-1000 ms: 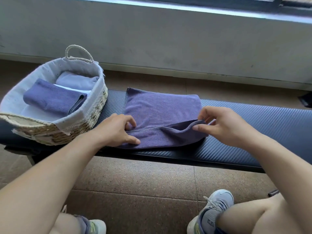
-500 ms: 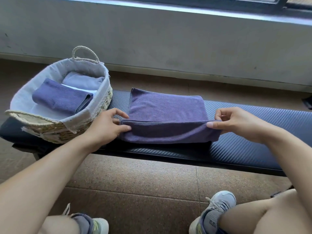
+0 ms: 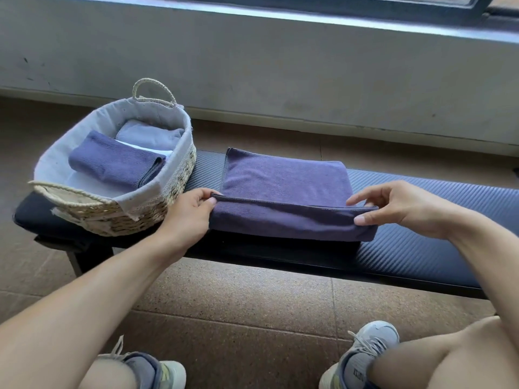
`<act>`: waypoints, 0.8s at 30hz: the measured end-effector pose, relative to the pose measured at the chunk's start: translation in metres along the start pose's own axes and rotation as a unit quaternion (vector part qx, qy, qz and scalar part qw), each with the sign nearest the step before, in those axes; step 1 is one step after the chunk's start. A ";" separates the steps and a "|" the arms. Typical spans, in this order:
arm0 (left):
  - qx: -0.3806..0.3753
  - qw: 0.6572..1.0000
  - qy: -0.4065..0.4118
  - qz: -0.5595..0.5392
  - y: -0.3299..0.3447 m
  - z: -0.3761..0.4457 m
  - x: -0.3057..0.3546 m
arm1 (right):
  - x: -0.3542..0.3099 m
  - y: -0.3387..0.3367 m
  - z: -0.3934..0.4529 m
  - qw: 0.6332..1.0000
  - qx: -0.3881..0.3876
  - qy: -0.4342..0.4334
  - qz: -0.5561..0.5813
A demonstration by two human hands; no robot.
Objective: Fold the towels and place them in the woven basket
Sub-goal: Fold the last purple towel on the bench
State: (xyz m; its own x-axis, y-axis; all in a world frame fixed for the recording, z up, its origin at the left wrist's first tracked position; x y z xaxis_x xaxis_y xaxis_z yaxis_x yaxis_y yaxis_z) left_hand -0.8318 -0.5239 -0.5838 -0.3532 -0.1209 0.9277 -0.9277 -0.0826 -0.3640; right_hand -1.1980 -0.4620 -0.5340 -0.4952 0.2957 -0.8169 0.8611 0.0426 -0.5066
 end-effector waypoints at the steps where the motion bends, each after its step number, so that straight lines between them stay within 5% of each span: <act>1: 0.002 1.000 0.000 0.009 0.001 -0.001 0.002 | -0.001 0.002 -0.002 1.000 -0.017 0.001 -0.016; 8: -0.046 0.999 -0.003 0.025 0.005 -0.002 -0.001 | -0.004 0.004 -0.005 0.999 -0.018 0.001 0.028; 14: 0.040 0.998 0.029 -0.029 -0.007 -0.003 0.013 | -0.003 -0.001 -0.005 0.997 -0.006 -0.022 0.069; 19: -0.145 0.989 -0.030 0.005 -0.012 -0.010 0.021 | -0.004 -0.005 -0.005 0.996 0.015 -0.026 0.087; 22: -0.174 0.975 0.002 0.135 -0.017 -0.012 0.017 | 0.001 -0.007 -0.003 0.997 0.029 -0.008 0.074; 24: -0.167 0.979 0.002 0.119 -0.013 -0.016 0.014 | 0.005 -0.002 -0.004 0.999 0.009 0.012 0.035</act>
State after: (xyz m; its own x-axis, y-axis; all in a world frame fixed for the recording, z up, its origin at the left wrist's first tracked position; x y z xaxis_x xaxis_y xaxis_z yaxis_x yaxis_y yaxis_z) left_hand -0.8265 -0.5088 -0.5647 -0.5638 -0.0935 0.8206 -0.8065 0.2762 -0.5227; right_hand -1.2018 -0.4566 -0.5358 -0.4299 0.3204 -0.8441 0.8917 0.0041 -0.4526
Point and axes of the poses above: each hand's wrist, its own z-axis towards the middle knuckle, its own y-axis out of the palm, x = y × z, the point moved 5 cm from there along z, towards the middle knuckle, and after that the axes turned 12 degrees about x, right-handed, at the moved point
